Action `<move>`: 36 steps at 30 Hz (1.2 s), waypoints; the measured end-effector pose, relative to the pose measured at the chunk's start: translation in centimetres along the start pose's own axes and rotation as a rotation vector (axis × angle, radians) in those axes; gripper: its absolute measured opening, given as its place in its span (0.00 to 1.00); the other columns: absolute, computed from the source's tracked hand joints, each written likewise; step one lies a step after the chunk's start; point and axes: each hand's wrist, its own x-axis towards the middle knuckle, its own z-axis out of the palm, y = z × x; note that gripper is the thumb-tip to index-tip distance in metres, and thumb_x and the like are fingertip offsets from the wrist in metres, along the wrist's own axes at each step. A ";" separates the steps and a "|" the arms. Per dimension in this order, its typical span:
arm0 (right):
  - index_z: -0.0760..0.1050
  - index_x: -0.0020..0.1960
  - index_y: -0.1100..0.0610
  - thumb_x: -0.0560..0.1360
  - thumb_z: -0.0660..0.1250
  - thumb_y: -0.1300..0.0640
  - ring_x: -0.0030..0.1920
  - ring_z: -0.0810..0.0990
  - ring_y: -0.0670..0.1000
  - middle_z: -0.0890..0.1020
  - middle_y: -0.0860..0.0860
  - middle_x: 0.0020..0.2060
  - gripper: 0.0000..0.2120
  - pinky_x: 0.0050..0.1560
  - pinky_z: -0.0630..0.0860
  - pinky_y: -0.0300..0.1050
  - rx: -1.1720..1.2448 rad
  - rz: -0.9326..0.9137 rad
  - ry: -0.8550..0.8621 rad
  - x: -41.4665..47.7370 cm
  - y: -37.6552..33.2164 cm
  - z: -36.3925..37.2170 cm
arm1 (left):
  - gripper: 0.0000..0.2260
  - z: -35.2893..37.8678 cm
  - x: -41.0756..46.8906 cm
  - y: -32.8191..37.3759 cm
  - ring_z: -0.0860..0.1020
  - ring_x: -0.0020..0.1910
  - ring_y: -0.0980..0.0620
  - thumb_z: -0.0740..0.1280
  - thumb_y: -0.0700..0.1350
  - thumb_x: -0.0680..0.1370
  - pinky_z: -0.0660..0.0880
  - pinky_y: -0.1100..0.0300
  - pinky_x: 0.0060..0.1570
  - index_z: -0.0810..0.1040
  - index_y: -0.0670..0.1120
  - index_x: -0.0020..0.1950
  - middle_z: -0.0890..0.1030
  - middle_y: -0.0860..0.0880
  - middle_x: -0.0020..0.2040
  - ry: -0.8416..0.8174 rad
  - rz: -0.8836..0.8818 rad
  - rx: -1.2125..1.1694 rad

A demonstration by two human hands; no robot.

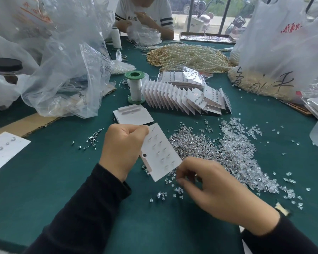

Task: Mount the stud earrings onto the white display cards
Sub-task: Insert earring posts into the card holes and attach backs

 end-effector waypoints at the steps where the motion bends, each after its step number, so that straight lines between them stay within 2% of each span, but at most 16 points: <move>1: 0.73 0.40 0.49 0.73 0.66 0.60 0.36 0.75 0.42 0.78 0.43 0.34 0.07 0.37 0.68 0.31 0.036 0.025 0.016 0.0 0.1 -0.2 | 0.21 0.0 0.0 0.1 0.67 0.34 0.46 0.63 0.48 0.64 0.64 0.54 0.37 0.70 0.26 0.32 0.70 0.43 0.36 -0.003 -0.007 -0.021; 4: 0.76 0.39 0.50 0.72 0.68 0.62 0.34 0.78 0.44 0.81 0.47 0.33 0.08 0.37 0.74 0.37 0.155 0.113 0.051 0.1 0.5 -0.5 | 0.22 -0.1 0.0 0.2 0.68 0.35 0.45 0.64 0.47 0.64 0.63 0.53 0.38 0.69 0.25 0.33 0.70 0.42 0.37 -0.022 -0.025 -0.073; 9: 0.81 0.39 0.50 0.70 0.70 0.66 0.35 0.81 0.46 0.84 0.48 0.34 0.11 0.39 0.78 0.41 0.310 0.175 0.195 0.2 0.7 -0.8 | 0.22 0.2 -0.2 0.0 0.68 0.33 0.46 0.64 0.47 0.64 0.64 0.55 0.36 0.69 0.25 0.33 0.71 0.42 0.34 -0.036 0.000 -0.031; 13: 0.82 0.40 0.50 0.69 0.71 0.66 0.34 0.81 0.49 0.84 0.48 0.34 0.10 0.36 0.77 0.38 0.386 0.135 0.396 0.5 0.6 -0.9 | 0.21 0.7 -0.7 -0.1 0.63 0.30 0.49 0.64 0.47 0.66 0.61 0.59 0.33 0.69 0.27 0.30 0.66 0.45 0.31 -0.091 0.076 0.084; 15: 0.81 0.40 0.51 0.69 0.72 0.66 0.34 0.81 0.47 0.84 0.47 0.34 0.10 0.36 0.76 0.35 0.427 0.109 0.481 0.6 0.5 -0.7 | 0.19 1.0 -1.2 -0.1 0.60 0.28 0.50 0.64 0.47 0.66 0.57 0.61 0.29 0.67 0.31 0.27 0.61 0.47 0.27 -0.121 0.125 0.144; 16: 0.81 0.40 0.52 0.68 0.72 0.66 0.34 0.81 0.45 0.83 0.47 0.33 0.09 0.36 0.75 0.34 0.419 0.088 0.518 0.6 0.4 -0.6 | 0.18 1.1 -1.4 -0.1 0.58 0.27 0.51 0.63 0.47 0.66 0.55 0.62 0.28 0.63 0.36 0.24 0.58 0.47 0.26 -0.137 0.152 0.165; 17: 0.81 0.40 0.53 0.68 0.72 0.66 0.34 0.80 0.45 0.83 0.46 0.33 0.08 0.37 0.75 0.34 0.388 0.058 0.553 0.7 0.3 -0.5 | 0.18 1.3 -1.6 0.0 0.56 0.26 0.51 0.63 0.46 0.67 0.53 0.62 0.26 0.60 0.42 0.22 0.56 0.48 0.25 -0.153 0.177 0.180; 19: 0.81 0.40 0.57 0.69 0.72 0.65 0.37 0.81 0.47 0.82 0.47 0.35 0.04 0.39 0.77 0.39 0.289 -0.021 0.605 0.8 0.1 -0.1 | 0.19 1.5 -1.8 0.1 0.54 0.25 0.52 0.63 0.45 0.67 0.52 0.63 0.25 0.56 0.46 0.22 0.54 0.51 0.24 -0.177 0.217 0.208; 22: 0.81 0.40 0.61 0.68 0.71 0.64 0.39 0.80 0.46 0.81 0.49 0.38 0.01 0.41 0.78 0.40 0.178 -0.084 0.629 1.2 0.0 0.4 | 0.18 1.7 -2.1 0.0 0.54 0.25 0.54 0.63 0.44 0.67 0.53 0.65 0.23 0.56 0.44 0.23 0.54 0.51 0.24 -0.197 0.246 0.239; 27: 0.81 0.40 0.61 0.68 0.72 0.69 0.40 0.79 0.43 0.81 0.49 0.38 0.05 0.42 0.76 0.33 0.112 -0.106 0.604 1.4 0.2 0.8 | 0.16 1.8 -2.2 0.0 0.56 0.26 0.53 0.63 0.45 0.66 0.55 0.65 0.23 0.64 0.37 0.23 0.57 0.47 0.26 -0.223 0.247 0.270; 32: 0.80 0.40 0.60 0.68 0.70 0.65 0.40 0.80 0.42 0.82 0.48 0.38 0.03 0.42 0.76 0.32 0.162 -0.114 0.619 1.4 0.2 0.8 | 0.16 1.7 -2.2 0.1 0.57 0.26 0.54 0.63 0.46 0.66 0.56 0.63 0.24 0.67 0.38 0.23 0.58 0.47 0.26 -0.216 0.244 0.290; 36: 0.81 0.41 0.59 0.68 0.71 0.68 0.40 0.80 0.43 0.82 0.48 0.38 0.05 0.42 0.77 0.34 0.146 -0.105 0.602 1.5 0.2 0.9 | 0.15 1.8 -2.3 0.2 0.57 0.24 0.54 0.62 0.45 0.66 0.56 0.66 0.23 0.66 0.38 0.23 0.58 0.48 0.25 -0.221 0.238 0.288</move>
